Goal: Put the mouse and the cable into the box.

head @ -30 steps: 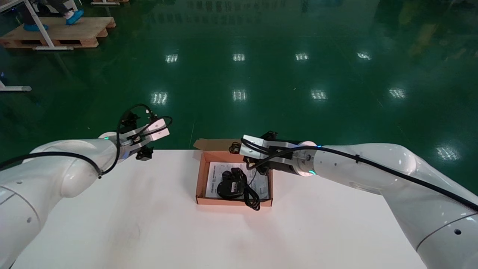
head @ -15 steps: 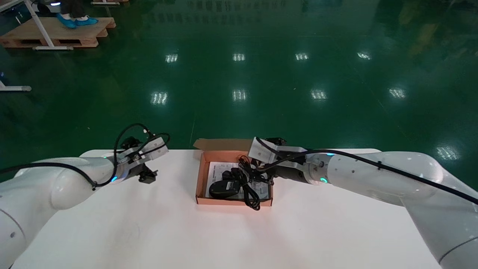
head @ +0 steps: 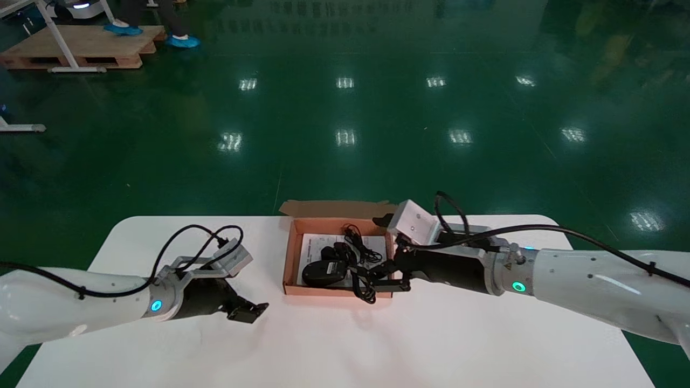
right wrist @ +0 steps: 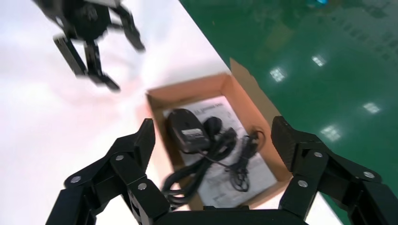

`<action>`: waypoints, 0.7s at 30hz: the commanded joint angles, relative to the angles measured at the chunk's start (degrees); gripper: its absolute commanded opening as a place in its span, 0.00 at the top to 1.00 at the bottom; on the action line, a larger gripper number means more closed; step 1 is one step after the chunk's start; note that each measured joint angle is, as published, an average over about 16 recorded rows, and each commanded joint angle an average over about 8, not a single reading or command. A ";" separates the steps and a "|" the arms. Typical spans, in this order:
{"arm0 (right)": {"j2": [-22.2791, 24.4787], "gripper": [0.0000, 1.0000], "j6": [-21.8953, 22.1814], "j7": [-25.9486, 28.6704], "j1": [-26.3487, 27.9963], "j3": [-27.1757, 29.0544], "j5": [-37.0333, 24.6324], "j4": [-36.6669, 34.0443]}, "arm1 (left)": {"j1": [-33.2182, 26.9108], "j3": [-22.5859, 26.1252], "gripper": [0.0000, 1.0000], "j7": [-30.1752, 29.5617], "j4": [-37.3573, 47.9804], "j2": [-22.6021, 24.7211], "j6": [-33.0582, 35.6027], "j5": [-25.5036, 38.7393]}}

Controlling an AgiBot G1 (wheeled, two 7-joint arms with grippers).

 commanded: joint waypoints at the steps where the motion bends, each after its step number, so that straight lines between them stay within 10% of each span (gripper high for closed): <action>1: 1.42 0.00 -1.56 0.61 -1.01 0.89 2.05 1.41 | 1.19 -2.28 0.00 0.99 -2.09 -1.43 2.38 -2.45; 21: 15.59 0.00 -17.08 6.65 -11.04 9.76 22.51 15.43 | 13.08 -25.03 0.00 10.85 -22.85 -15.66 26.03 -26.84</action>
